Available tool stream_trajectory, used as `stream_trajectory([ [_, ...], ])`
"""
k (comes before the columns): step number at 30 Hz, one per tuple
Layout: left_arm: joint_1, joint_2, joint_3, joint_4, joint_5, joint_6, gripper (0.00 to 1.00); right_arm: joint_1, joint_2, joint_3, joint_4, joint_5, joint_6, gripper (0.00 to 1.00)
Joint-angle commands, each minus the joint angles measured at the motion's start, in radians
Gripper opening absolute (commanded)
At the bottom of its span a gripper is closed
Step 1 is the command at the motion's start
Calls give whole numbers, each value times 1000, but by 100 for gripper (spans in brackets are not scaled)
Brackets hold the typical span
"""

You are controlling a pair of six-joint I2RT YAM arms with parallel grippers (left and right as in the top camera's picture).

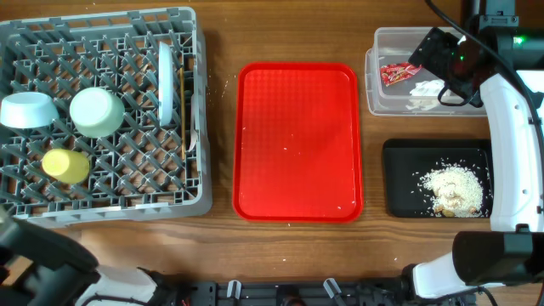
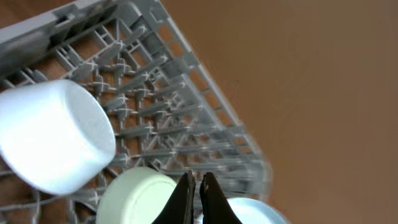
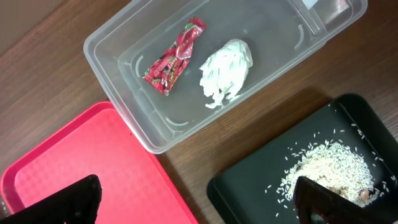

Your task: Sort waste into correct bins and load items into the dishwasher rack

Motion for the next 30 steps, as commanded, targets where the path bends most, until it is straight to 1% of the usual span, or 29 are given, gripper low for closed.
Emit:
stream_trajectory([
  [1,-156,21,2,2,-478,127,4,2,-6,12,2,14,-18,100],
  [3,-208,49,2,9,-638,143,4,2,-6,12,2,14,-18,100],
  [5,-237,79,2,25,-733,143,4,2,-6,12,2,14,-18,100],
  [8,-239,131,2,57,-743,151,4,2,-6,12,2,14,-18,100],
  [11,-239,167,2,68,-743,194,4,2,-6,12,2,14,-18,100],
  [24,-214,222,2,22,-744,196,4,2,-6,12,2,14,-18,100],
  [26,-194,222,2,-8,-752,195,4,2,-6,12,2,14,-18,100],
  [29,-137,221,2,-70,-829,191,4,2,-6,12,2,14,-18,100],
  [30,-119,219,2,-95,-832,191,4,2,-6,12,2,14,-18,100],
])
